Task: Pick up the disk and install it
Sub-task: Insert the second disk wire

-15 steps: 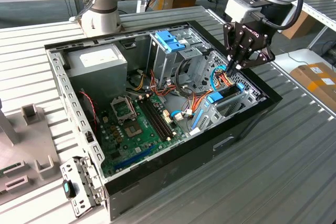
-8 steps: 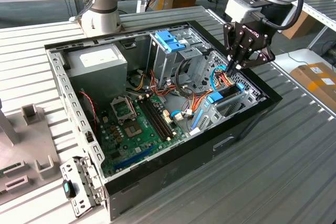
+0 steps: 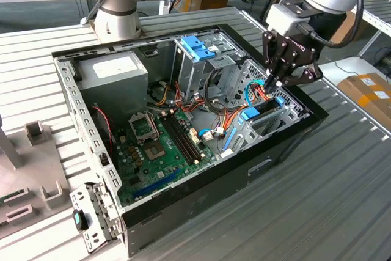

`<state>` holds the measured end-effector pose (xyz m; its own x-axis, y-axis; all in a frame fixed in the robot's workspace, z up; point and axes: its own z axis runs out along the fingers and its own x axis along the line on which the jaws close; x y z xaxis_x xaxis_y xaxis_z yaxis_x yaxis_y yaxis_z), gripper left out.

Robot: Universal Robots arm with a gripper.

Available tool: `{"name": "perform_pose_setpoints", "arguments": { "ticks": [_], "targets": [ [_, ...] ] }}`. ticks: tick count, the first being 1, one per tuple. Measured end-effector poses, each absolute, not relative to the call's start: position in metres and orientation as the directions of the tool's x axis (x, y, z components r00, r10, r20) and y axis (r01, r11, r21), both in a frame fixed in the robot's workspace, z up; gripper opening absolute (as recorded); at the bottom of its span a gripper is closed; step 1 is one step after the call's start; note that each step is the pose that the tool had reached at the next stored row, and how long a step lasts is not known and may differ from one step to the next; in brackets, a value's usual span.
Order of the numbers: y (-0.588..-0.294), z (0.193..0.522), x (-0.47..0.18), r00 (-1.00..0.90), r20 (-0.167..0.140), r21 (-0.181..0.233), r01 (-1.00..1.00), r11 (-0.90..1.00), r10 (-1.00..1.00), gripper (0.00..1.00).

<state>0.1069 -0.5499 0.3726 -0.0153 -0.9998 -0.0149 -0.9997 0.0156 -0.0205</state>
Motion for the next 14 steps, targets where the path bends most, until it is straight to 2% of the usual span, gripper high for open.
{"name": "perform_pose_setpoints", "arguments": {
  "ticks": [11,12,13,14],
  "targets": [
    [-0.559,0.358,0.099,-0.012,-0.015,-0.02,-1.0,0.013,-1.0,0.16],
    [-0.559,0.357,0.099,-0.013,-0.015,-0.027,-1.0,0.013,-1.0,0.16],
    [-0.559,0.357,0.099,-0.012,-0.015,-0.058,-0.998,0.013,-1.0,0.16],
    [-0.559,0.357,0.099,-0.012,-0.015,-0.059,-0.998,0.013,-1.0,0.16]
  ]
}}
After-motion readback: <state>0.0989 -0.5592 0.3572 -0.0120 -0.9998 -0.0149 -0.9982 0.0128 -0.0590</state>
